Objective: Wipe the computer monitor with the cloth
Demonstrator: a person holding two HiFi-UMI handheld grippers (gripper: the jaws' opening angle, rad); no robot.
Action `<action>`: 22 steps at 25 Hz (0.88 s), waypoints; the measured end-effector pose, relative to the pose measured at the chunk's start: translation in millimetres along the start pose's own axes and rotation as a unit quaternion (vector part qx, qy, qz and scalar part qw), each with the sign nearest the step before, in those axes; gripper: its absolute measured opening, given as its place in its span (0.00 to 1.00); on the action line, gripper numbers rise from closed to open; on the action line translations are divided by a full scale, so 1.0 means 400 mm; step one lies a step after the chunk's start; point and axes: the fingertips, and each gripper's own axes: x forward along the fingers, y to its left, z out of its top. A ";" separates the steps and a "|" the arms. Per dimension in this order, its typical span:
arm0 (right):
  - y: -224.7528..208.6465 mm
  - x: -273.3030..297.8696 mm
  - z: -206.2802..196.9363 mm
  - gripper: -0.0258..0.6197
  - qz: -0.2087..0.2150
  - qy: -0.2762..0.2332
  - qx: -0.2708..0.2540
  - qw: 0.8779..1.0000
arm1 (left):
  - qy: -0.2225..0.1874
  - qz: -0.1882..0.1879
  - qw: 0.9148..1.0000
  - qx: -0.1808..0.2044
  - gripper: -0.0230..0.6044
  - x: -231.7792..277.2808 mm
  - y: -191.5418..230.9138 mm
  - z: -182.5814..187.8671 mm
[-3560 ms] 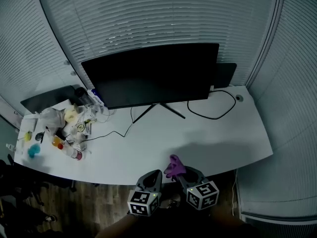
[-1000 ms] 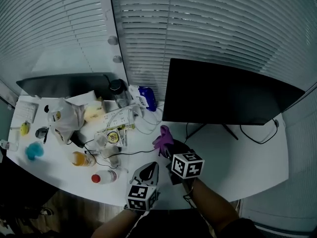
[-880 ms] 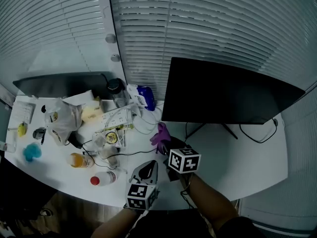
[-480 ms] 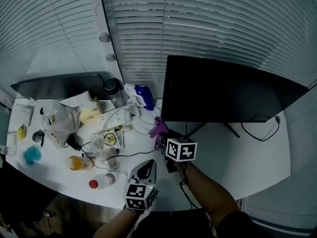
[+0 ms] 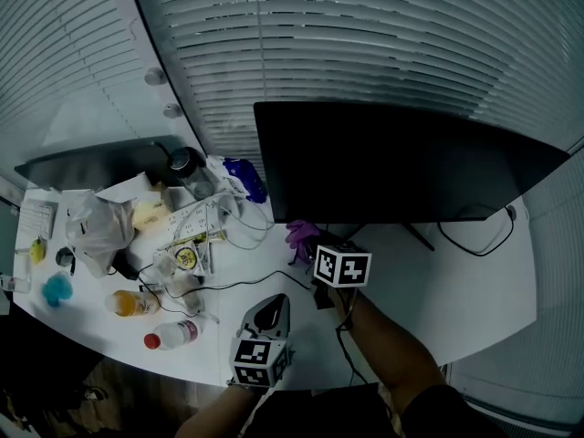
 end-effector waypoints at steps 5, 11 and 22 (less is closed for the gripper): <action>-0.085 -0.051 0.008 0.16 -0.005 -0.007 0.014 1.000 | 0.006 -0.008 1.000 0.010 0.05 0.044 -0.074 -0.003; -0.211 -0.130 0.026 0.16 -0.022 -0.020 0.031 0.999 | 0.015 -0.024 0.999 0.022 0.05 0.101 -0.180 -0.007; -0.462 -0.295 0.060 0.16 -0.063 -0.050 0.066 0.995 | 0.027 -0.058 0.997 0.048 0.05 0.201 -0.388 -0.016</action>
